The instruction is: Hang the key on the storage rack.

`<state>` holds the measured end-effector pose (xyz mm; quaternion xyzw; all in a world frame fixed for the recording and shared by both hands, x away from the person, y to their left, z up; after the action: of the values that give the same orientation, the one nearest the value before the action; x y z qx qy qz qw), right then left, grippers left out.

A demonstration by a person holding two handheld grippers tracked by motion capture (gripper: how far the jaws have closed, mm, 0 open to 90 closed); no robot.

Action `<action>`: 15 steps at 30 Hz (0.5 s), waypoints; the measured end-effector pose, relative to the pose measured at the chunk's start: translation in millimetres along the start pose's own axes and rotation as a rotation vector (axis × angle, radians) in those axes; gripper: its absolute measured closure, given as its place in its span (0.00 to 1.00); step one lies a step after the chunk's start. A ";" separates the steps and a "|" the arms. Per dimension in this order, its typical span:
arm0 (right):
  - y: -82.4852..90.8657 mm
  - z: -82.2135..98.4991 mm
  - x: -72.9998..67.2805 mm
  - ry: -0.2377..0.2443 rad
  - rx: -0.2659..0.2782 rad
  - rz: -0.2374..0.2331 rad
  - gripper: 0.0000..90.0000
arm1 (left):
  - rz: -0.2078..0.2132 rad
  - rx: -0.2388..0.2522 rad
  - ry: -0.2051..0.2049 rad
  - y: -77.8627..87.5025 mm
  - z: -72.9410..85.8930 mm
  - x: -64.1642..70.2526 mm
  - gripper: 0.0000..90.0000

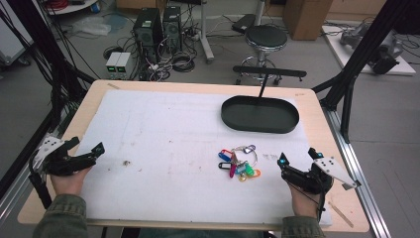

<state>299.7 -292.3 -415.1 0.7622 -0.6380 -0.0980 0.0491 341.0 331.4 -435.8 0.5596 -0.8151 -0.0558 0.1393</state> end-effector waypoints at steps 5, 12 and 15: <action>0.1 0.2 0.0 0.003 0.000 0.004 0.00 | 0.003 -0.003 0.003 -0.3 0.4 -0.5 0.02; -1.6 0.8 -0.9 0.012 -0.004 -0.004 0.00 | 0.005 -0.005 0.003 -0.8 0.7 -0.4 0.02; -1.7 1.1 -0.8 0.012 -0.005 -0.006 0.00 | 0.004 -0.007 0.001 -0.8 0.8 -0.3 0.02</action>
<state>301.0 -291.2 -416.4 0.7646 -0.6351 -0.0952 0.0548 341.5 331.3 -436.8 0.5576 -0.8158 -0.0582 0.1418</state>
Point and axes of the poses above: each handheld gripper's, and its own axes: y roughly backward along the jaws, z roughly out of its underside, x roughly to its right, the point moved 6 cm from there along -y, roughly forward along the jaws, and after that the axes turned 3 degrees about z, right-handed, at the moved point
